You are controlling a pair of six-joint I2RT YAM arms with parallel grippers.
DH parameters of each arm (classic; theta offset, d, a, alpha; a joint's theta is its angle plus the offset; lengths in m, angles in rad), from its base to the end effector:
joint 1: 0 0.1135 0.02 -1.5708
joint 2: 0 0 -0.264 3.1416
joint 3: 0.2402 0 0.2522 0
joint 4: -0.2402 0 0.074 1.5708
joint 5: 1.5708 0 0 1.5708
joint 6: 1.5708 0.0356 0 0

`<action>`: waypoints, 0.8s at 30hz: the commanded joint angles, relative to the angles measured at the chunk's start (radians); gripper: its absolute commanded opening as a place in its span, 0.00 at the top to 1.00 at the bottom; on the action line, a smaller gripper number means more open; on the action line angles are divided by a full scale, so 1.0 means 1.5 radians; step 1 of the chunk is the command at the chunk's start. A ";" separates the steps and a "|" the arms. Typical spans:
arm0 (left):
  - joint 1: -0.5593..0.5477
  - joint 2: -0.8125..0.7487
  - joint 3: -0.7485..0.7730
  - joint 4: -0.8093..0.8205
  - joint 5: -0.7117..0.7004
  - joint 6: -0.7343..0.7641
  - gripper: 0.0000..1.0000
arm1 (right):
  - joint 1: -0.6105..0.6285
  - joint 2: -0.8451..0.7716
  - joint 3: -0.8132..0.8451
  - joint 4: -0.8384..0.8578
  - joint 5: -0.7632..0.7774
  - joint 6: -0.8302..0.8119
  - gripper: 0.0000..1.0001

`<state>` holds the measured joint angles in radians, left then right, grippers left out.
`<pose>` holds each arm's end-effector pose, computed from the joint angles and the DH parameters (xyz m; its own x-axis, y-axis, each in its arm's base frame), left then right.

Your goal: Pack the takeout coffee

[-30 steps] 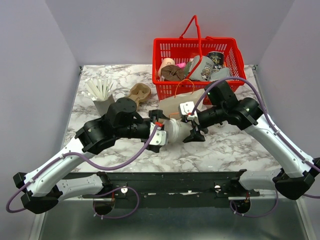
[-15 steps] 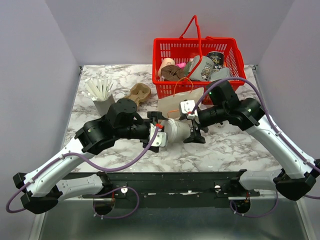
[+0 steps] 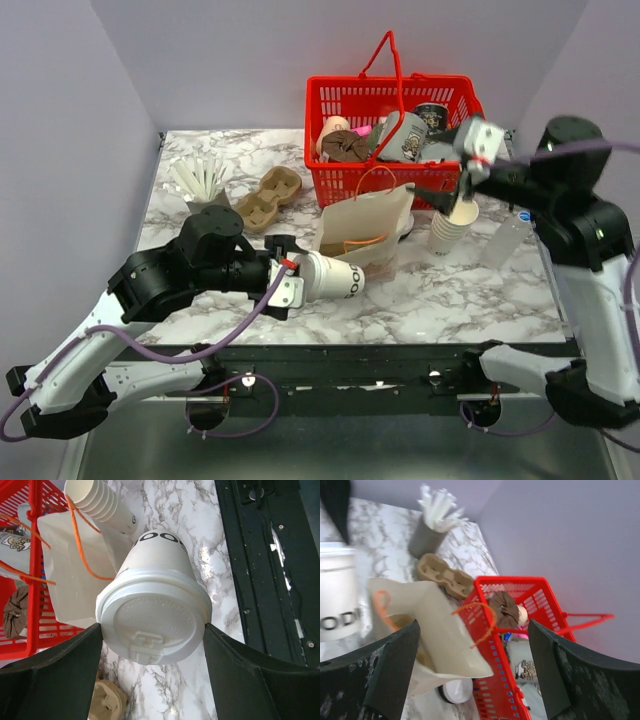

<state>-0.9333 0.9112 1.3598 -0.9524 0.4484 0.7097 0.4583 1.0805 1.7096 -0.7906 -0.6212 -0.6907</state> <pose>0.0744 -0.1264 0.4312 0.4012 0.4450 -0.8007 0.9079 -0.0774 0.4119 0.1344 0.0894 0.5225 0.4462 -0.3575 -0.8204 -0.7663 0.3209 -0.5566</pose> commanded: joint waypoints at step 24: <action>0.076 -0.065 0.156 -0.313 -0.281 -0.006 1.00 | -0.153 0.362 0.144 -0.230 -0.160 -0.144 0.17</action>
<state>-0.8482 0.7898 1.5909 -1.3327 0.1089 0.7284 0.2672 1.6146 1.8637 -1.1519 -0.8207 -0.9867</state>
